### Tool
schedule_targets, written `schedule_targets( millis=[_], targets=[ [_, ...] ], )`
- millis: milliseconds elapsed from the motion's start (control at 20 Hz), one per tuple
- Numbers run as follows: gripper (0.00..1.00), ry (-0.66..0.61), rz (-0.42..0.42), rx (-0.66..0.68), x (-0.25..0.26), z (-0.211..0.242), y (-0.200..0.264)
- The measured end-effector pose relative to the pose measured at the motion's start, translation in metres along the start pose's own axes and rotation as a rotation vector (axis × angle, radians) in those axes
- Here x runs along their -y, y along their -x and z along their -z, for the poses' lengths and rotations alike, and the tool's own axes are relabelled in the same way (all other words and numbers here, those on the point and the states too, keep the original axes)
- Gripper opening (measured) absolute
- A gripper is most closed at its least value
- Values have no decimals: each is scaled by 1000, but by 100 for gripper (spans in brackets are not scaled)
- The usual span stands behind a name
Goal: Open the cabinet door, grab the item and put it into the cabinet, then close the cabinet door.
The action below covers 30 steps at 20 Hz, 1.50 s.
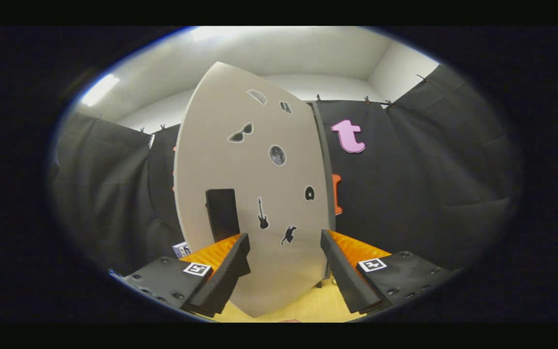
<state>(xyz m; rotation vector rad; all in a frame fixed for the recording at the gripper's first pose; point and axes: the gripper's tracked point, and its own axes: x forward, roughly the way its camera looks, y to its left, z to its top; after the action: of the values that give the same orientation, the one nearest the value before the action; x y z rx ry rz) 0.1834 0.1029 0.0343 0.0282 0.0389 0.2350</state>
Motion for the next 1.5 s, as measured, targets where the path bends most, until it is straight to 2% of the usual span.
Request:
schedule_targets(
  millis=[500,900,1500],
  targets=[
    [95,12,-124,-34,-37,4,-5],
    [95,-23,-186,-108,-69,33,-43],
    [97,-25,-147,-141,-76,44,-76]
  ],
)
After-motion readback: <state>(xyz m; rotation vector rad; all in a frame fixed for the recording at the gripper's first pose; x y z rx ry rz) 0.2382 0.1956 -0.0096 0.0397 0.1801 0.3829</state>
